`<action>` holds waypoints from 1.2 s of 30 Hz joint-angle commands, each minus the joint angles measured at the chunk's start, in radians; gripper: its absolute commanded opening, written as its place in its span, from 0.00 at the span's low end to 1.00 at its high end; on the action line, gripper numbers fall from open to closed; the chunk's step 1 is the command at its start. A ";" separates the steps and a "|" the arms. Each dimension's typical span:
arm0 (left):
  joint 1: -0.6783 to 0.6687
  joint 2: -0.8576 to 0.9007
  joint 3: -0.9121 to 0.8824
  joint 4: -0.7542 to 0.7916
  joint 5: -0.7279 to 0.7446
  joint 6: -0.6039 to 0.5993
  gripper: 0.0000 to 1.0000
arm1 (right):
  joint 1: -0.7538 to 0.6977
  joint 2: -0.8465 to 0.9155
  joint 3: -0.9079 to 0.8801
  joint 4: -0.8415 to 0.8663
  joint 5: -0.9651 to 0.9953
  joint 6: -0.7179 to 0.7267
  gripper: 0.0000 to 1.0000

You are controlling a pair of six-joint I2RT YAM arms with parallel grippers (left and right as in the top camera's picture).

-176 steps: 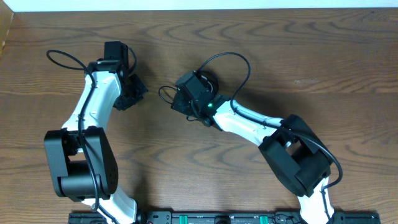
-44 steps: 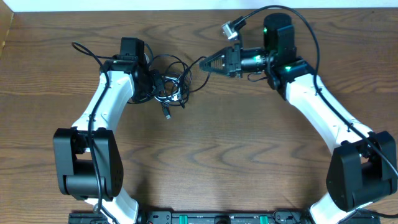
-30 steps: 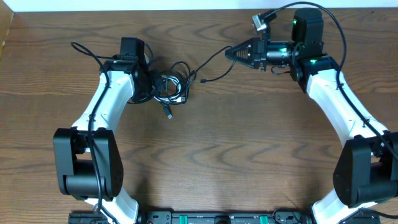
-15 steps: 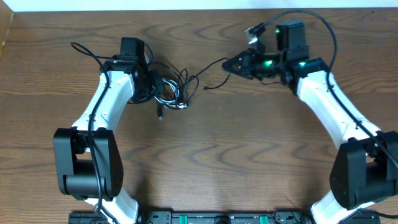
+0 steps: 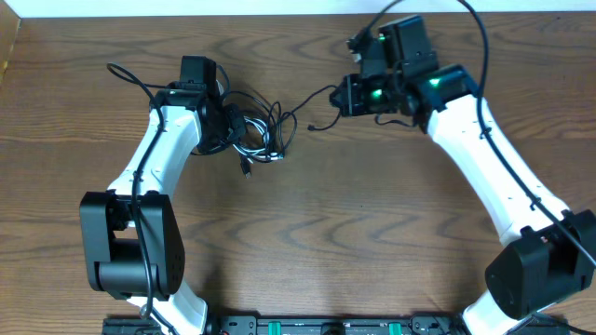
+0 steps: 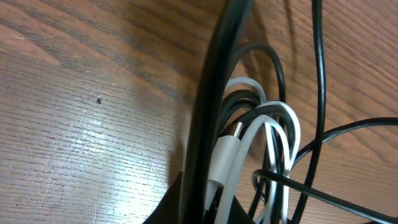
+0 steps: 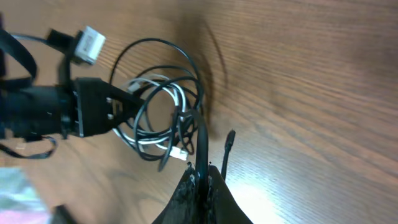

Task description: Untangle cables

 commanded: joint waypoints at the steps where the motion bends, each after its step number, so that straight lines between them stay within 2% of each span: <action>1: 0.004 -0.003 0.003 -0.003 -0.002 0.002 0.08 | 0.037 -0.005 0.012 -0.029 0.167 -0.061 0.01; 7: 0.004 -0.003 0.003 -0.003 0.035 0.002 0.07 | 0.089 0.033 0.011 -0.027 0.175 -0.103 0.01; 28: 0.004 -0.003 0.003 -0.003 0.082 0.002 0.08 | 0.152 0.237 0.011 0.169 0.187 -0.117 0.01; 36: 0.012 -0.005 0.005 0.001 0.271 0.001 0.08 | 0.205 0.293 0.011 0.228 0.159 -0.208 0.01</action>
